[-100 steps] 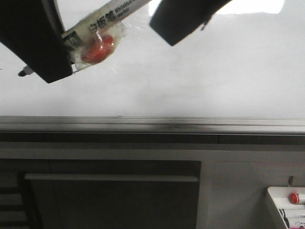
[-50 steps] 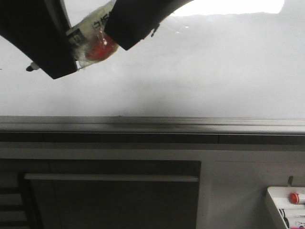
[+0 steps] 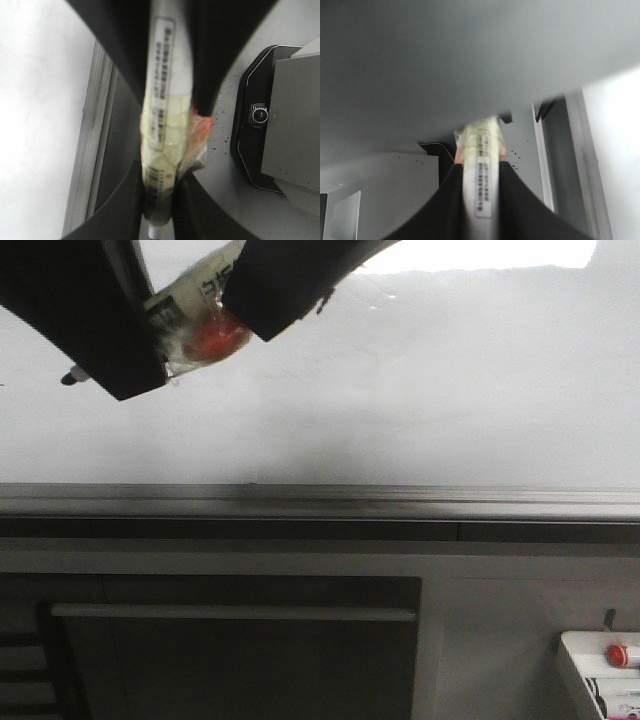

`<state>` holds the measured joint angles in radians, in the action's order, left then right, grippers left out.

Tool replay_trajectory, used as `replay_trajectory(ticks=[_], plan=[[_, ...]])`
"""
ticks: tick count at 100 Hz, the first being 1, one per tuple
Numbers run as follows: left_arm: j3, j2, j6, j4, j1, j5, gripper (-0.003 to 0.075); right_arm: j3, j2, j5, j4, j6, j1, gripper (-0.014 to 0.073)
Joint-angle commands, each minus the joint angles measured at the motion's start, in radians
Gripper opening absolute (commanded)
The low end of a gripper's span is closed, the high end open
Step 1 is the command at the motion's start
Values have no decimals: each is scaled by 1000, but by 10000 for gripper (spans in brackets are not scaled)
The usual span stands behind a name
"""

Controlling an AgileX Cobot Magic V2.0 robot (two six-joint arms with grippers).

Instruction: Write number 2 on whiteboard

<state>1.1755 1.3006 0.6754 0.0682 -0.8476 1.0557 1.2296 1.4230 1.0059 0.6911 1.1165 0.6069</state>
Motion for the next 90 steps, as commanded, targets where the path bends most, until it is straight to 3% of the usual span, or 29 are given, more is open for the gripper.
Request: replay_trajectory(ticks=[1,24,31,46,55,75,90], plan=[[37,-22,2,9,-9,-43,-18,33,-26,-14,45,11,1,22],[37,-22,2,11,-9,-41,2,33,-26,-14,45,11,1,15],[37,-22,-2,11,-9,-41,64,33,-33,-14,42,11,1,15],[37,-38,-60,33,-2,-45,312,33,-59,-25,32,7,1,15],[37,-65,-89,32,-2,-52,383,33,-82,-53,21,-15,1,15],[5,-177,-143,29,60,-108,391,33,-156,-97,-72,-119,1,15],[-81,-296,-195,29,163,-126,391,3,-251,-114,-201,-289,1,15]])
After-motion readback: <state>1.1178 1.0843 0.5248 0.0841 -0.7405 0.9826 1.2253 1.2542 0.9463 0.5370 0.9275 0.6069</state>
